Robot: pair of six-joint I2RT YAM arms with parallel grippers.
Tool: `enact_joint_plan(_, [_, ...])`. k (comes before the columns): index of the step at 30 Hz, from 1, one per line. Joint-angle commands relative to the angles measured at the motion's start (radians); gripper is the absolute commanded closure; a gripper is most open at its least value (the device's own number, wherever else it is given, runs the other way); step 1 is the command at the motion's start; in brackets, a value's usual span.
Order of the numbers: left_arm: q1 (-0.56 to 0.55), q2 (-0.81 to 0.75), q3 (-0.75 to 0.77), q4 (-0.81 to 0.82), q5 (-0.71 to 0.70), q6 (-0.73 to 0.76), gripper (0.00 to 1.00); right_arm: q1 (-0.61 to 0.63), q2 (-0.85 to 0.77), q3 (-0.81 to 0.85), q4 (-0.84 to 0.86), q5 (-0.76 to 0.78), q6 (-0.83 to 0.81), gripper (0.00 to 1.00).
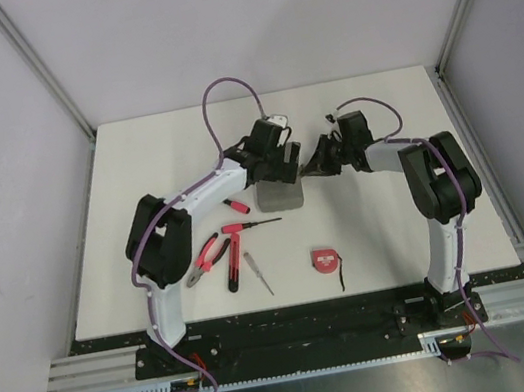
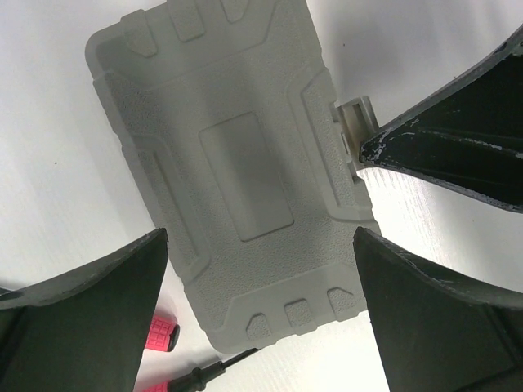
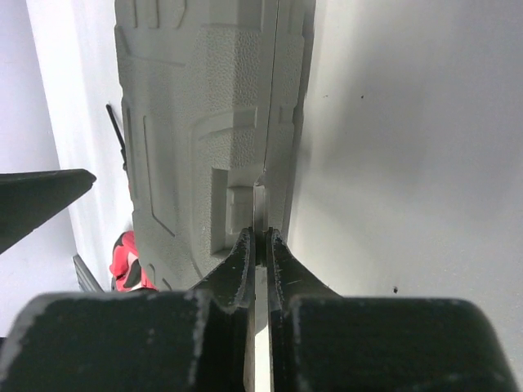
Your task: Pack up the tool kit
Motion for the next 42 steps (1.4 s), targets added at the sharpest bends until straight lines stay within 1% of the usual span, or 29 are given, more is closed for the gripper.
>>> enact_joint_plan(1, [-0.007, -0.025, 0.036, 0.011, 0.011, 0.009, 0.01, -0.004, -0.077, 0.004, 0.065, -0.056, 0.040, 1.00])
enact_joint_plan(8, [-0.006, -0.051, 0.049, 0.006, 0.052, -0.023, 0.00, -0.004, -0.183, 0.004, 0.027, -0.029, 0.079, 1.00])
enact_joint_plan(13, [-0.006, -0.057, 0.074, -0.008, 0.070, -0.036, 0.01, 0.011, -0.242, 0.005, -0.021, 0.018, 0.066, 1.00])
enact_joint_plan(19, [-0.006, -0.057, 0.095, -0.016, 0.133, -0.069, 0.00, 0.024, -0.263, 0.005, -0.056, 0.044, 0.052, 1.00])
enact_joint_plan(23, [-0.002, -0.048, 0.088, -0.018, 0.141, -0.077, 0.00, 0.023, -0.265, 0.004, -0.073, 0.057, 0.043, 1.00])
enact_joint_plan(27, [0.011, -0.042, 0.082, -0.017, 0.198, -0.108, 0.01, 0.021, -0.266, 0.004, -0.090, 0.070, 0.039, 1.00])
enact_joint_plan(31, [0.026, -0.025, 0.078, -0.018, 0.223, -0.125, 0.07, 0.017, -0.268, 0.004, -0.094, 0.070, 0.042, 1.00])
enact_joint_plan(34, [0.029, -0.018, 0.057, -0.018, 0.207, -0.116, 0.12, 0.011, -0.271, 0.005, -0.097, 0.070, 0.042, 1.00])
enact_joint_plan(37, [0.031, -0.010, 0.035, -0.018, 0.188, -0.098, 0.15, 0.007, -0.273, 0.005, -0.095, 0.063, 0.042, 1.00])
enact_joint_plan(39, [0.033, -0.003, 0.027, -0.017, 0.191, -0.093, 0.14, 0.006, -0.275, 0.005, -0.093, 0.058, 0.042, 1.00])
enact_joint_plan(42, [0.037, 0.002, 0.027, -0.018, 0.206, -0.096, 0.08, 0.007, -0.277, 0.004, -0.092, 0.055, 0.042, 1.00])
